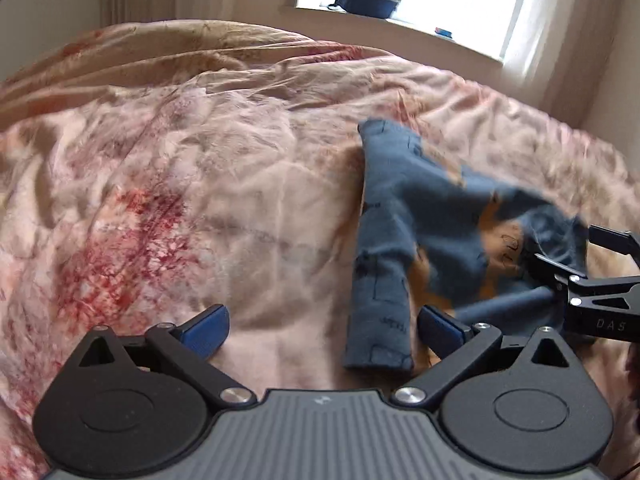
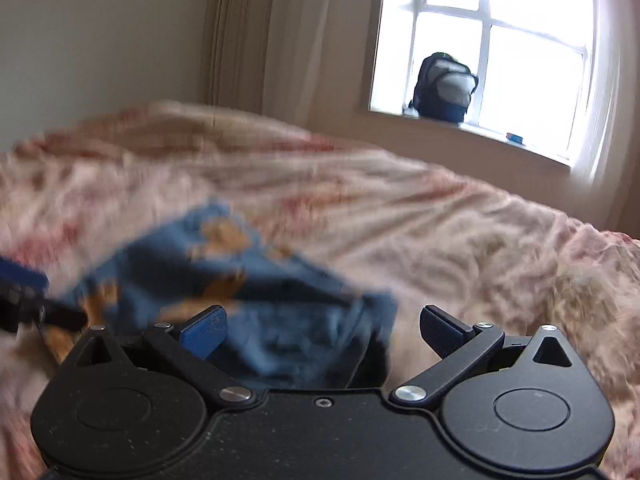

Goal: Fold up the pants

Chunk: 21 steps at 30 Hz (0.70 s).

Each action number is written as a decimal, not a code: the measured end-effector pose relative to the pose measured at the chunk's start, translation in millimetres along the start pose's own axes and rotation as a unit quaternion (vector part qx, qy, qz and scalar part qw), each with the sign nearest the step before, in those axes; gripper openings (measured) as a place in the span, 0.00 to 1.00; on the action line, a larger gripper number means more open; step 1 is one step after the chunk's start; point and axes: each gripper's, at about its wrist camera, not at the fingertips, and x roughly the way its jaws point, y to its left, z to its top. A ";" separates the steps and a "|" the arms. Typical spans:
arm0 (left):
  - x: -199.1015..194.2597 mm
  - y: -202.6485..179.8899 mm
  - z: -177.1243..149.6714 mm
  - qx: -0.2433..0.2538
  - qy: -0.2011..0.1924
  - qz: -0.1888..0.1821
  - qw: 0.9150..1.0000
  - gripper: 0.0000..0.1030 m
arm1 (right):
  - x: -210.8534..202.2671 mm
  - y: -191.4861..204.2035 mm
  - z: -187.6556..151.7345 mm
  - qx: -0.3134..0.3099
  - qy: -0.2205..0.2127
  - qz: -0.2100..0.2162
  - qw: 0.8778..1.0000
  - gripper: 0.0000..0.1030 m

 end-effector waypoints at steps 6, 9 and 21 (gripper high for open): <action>-4.6 -13.9 -3.9 0.032 -0.005 0.010 0.999 1.00 | -10.5 -36.3 -30.9 0.105 0.015 0.036 0.994 0.99; -5.6 -13.2 -3.9 0.029 -0.003 0.008 1.000 1.00 | -21.3 -31.6 -22.9 0.083 -0.008 0.022 0.996 0.99; -6.7 -6.0 -3.1 0.005 -0.013 -0.007 1.000 1.00 | 22.0 -12.5 7.5 0.015 -0.004 -0.015 1.000 0.99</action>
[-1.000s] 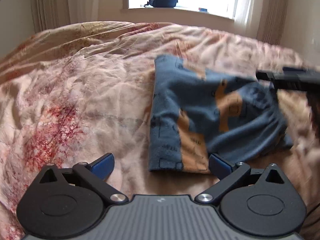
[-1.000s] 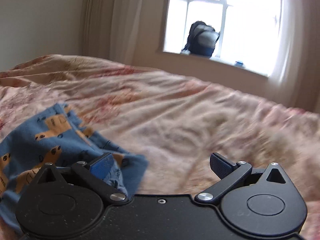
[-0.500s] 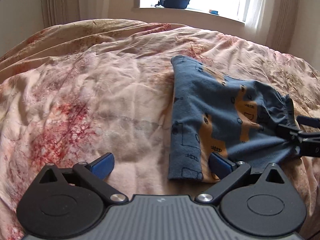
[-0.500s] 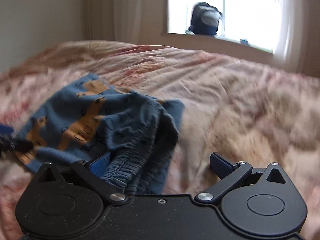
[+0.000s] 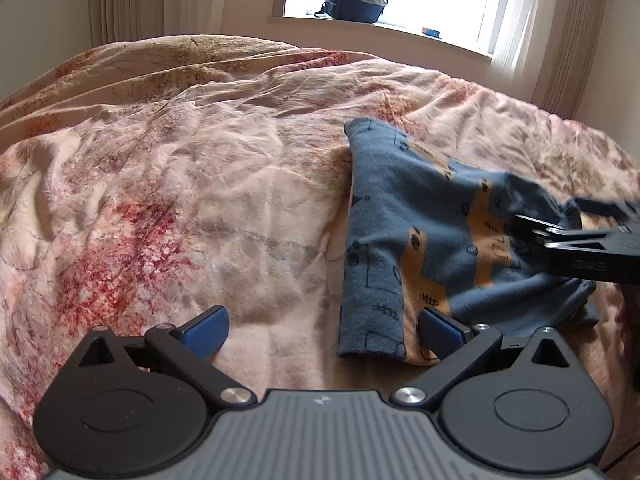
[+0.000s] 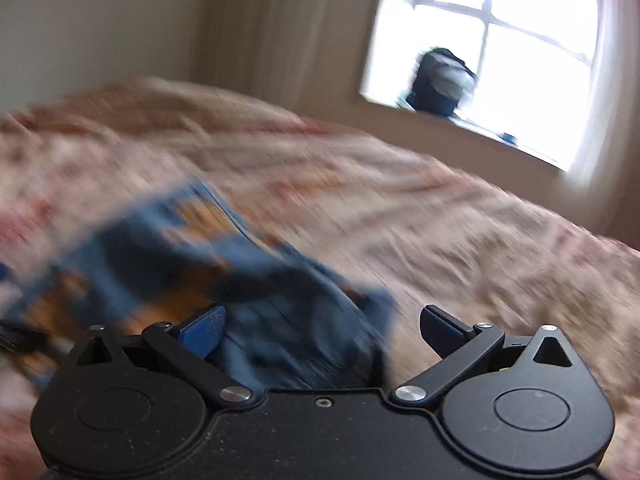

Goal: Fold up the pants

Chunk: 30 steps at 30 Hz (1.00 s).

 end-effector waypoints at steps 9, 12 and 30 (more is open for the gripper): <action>20.6 15.7 62.5 -0.044 -0.035 -0.024 0.998 1.00 | -31.6 -31.5 1.5 0.055 -0.068 0.002 0.996 1.00; 48.1 -2.7 87.3 0.006 -0.034 -0.025 0.999 1.00 | -13.5 -30.8 0.4 0.059 -0.047 -0.007 0.997 1.00; 66.7 7.8 99.4 -0.001 0.001 -0.057 0.998 1.00 | -30.2 -49.5 -10.5 0.105 -0.053 0.035 0.992 1.00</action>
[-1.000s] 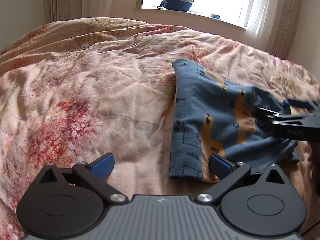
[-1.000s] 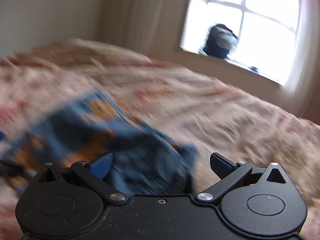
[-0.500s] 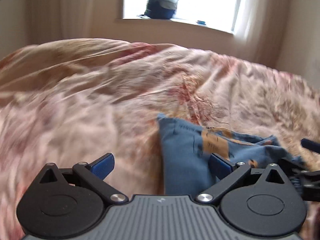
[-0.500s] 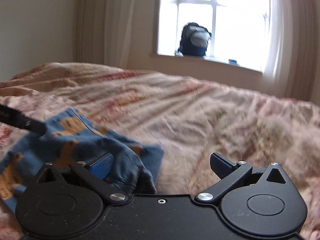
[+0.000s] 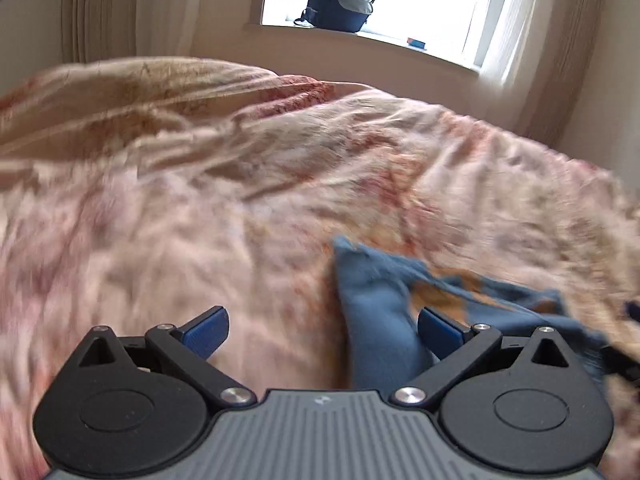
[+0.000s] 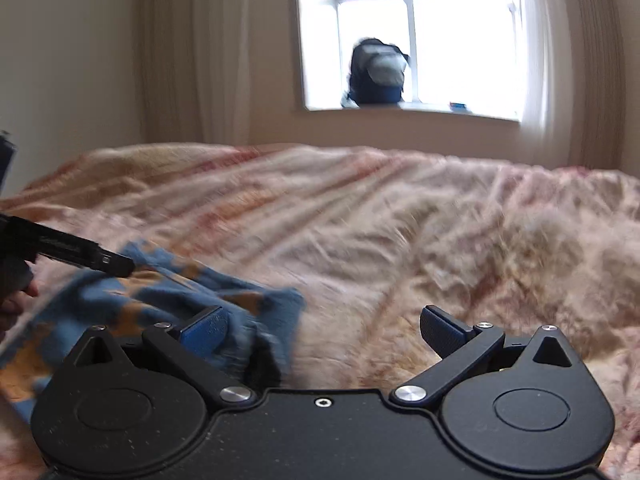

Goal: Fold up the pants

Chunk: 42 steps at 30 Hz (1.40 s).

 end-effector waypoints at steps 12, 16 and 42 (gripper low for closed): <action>-59.4 -11.1 -92.6 0.035 0.031 0.025 0.999 1.00 | -13.3 18.8 -39.7 0.058 0.095 0.026 0.993 1.00; -70.4 -7.9 -93.6 -0.001 0.042 0.000 0.999 1.00 | -26.3 21.2 -38.2 0.072 0.091 0.007 0.993 1.00; -72.1 -3.9 -96.3 -0.004 0.048 -0.022 0.999 1.00 | -45.9 20.3 -43.2 0.103 0.074 -0.020 0.992 1.00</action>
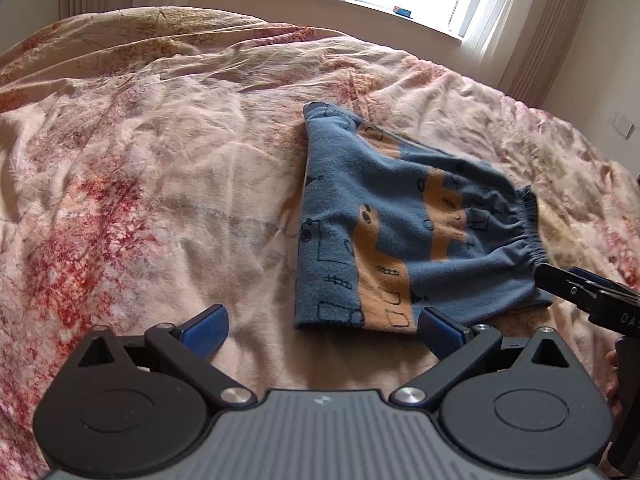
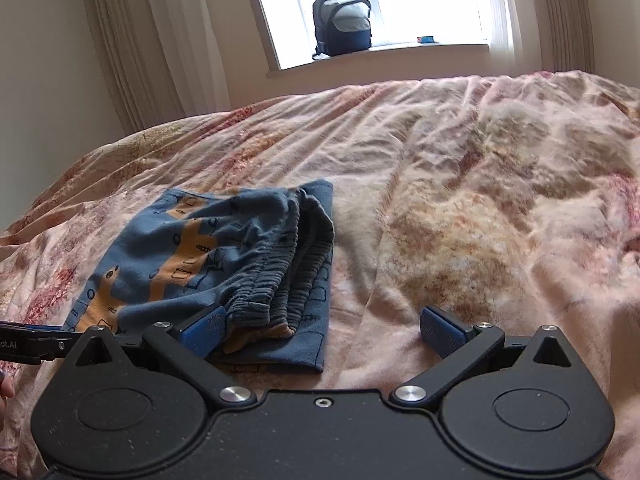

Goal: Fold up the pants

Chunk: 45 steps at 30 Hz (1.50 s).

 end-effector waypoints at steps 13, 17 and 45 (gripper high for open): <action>9.0 20.1 15.3 -0.073 -0.031 -0.027 0.997 1.00 | 12.3 -1.9 34.5 -0.027 -0.026 0.048 0.998 1.00; 13.9 22.1 11.3 -0.065 -0.035 -0.022 0.997 1.00 | 46.7 5.2 66.4 -0.081 -0.017 0.042 0.996 1.00; 12.3 29.8 7.4 -0.090 -0.056 -0.112 0.988 0.59 | 114.9 -70.2 61.0 0.106 0.037 0.266 0.957 0.37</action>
